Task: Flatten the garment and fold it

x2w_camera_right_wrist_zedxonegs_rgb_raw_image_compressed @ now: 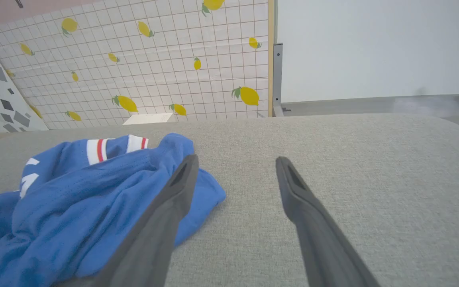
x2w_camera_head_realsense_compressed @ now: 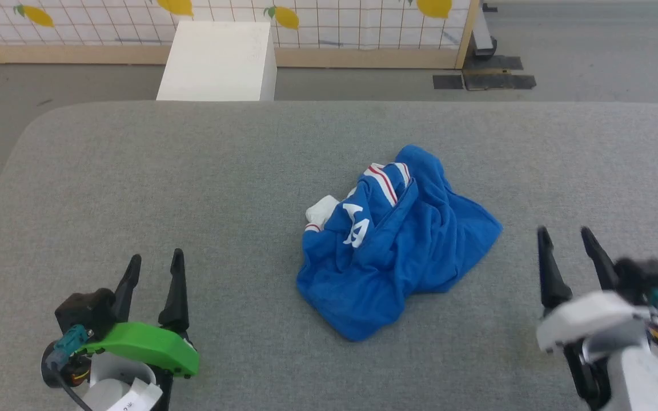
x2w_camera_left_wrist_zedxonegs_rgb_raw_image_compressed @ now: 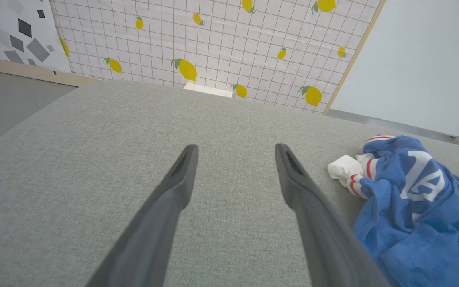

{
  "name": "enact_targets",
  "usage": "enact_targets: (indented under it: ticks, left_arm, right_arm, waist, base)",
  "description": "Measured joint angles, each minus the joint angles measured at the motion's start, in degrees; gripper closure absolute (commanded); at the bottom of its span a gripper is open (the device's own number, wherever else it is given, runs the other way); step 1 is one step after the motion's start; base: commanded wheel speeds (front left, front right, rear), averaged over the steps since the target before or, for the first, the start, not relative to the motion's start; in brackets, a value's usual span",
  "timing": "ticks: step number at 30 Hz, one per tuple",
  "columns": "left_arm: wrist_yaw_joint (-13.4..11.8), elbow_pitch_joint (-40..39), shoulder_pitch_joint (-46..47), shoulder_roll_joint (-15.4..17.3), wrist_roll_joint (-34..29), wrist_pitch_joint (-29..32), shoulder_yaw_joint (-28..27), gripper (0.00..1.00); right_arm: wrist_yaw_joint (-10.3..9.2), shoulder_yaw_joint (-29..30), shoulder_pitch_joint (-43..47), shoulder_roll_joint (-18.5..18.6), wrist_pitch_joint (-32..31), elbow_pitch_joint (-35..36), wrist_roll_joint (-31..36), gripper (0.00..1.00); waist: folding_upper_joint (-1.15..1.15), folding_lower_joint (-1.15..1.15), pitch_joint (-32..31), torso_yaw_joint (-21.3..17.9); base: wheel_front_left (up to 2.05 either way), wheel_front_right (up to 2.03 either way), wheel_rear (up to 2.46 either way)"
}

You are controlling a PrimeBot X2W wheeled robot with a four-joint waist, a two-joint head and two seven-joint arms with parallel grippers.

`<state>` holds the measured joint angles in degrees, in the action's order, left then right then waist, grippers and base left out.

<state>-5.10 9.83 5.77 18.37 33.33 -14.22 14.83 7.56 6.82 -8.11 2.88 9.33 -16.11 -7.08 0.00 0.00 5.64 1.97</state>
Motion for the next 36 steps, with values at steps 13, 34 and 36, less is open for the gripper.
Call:
enact_targets:
  ticks: [13, 34, 36]
  left_arm:
    - [0.1, -1.2, 1.3, -0.8, -0.1, -0.1, 0.9, 0.0]
    - [1.1, -1.7, 4.0, -2.4, -0.3, -0.3, 0.8, 0.0]
    - [1.4, -1.4, 4.0, -2.6, -0.2, -0.3, 0.6, 0.0]
  right_arm:
    - [0.0, -14.0, -19.8, 9.8, -34.7, -6.8, -1.1, 0.0]
    - [0.0, -28.6, -26.8, 18.1, -56.1, -6.5, -11.1, 1.0]
    - [0.01, -28.9, -26.8, 18.0, -55.2, -6.4, -11.7, 1.0]
  waist:
    - [0.0, 0.0, 5.1, 2.1]
    - [0.0, 0.0, 11.9, 5.6]
    - [0.0, 0.01, 11.6, 5.3]
  base:
    - [0.0, 0.0, 0.0]
    - [0.0, 0.0, 0.0]
    - [0.0, 0.0, 0.0]
